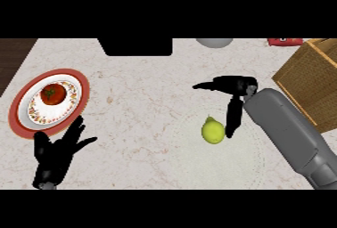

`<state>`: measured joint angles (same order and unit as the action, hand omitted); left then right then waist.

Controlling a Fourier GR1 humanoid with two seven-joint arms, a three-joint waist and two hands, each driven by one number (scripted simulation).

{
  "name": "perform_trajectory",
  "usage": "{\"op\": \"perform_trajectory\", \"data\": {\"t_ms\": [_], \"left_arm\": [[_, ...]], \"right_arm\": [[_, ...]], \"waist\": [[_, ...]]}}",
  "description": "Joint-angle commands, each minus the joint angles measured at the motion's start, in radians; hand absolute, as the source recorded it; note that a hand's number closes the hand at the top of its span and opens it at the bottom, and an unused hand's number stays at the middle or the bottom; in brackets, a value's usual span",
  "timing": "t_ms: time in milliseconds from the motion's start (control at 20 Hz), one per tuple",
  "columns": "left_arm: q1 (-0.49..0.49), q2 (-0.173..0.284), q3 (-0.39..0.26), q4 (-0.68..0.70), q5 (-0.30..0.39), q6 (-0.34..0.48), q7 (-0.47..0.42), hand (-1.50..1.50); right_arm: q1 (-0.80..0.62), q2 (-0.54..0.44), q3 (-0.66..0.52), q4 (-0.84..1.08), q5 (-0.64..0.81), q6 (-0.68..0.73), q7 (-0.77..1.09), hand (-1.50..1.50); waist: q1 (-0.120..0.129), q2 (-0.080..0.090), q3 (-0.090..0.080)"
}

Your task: Pick the pear from the placemat and place it in the basket

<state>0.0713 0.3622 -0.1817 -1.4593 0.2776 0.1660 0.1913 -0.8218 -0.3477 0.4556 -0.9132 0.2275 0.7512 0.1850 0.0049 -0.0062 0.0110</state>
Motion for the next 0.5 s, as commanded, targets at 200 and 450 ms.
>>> {"op": "perform_trajectory", "data": {"t_ms": [200, 450], "left_arm": [[0.016, -0.020, -0.015, 0.096, -0.037, -0.009, 0.025, 0.00], [0.055, -0.024, -0.008, 0.124, -0.057, -0.023, -0.033, 0.00]], "right_arm": [[0.041, 0.031, 0.047, 0.011, 0.088, 0.027, 0.009, -1.50], [0.006, 0.052, 0.024, 0.070, 0.108, 0.034, -0.016, -1.50]], "waist": [[-0.001, 0.008, -0.011], [0.008, 0.010, -0.011]]}}
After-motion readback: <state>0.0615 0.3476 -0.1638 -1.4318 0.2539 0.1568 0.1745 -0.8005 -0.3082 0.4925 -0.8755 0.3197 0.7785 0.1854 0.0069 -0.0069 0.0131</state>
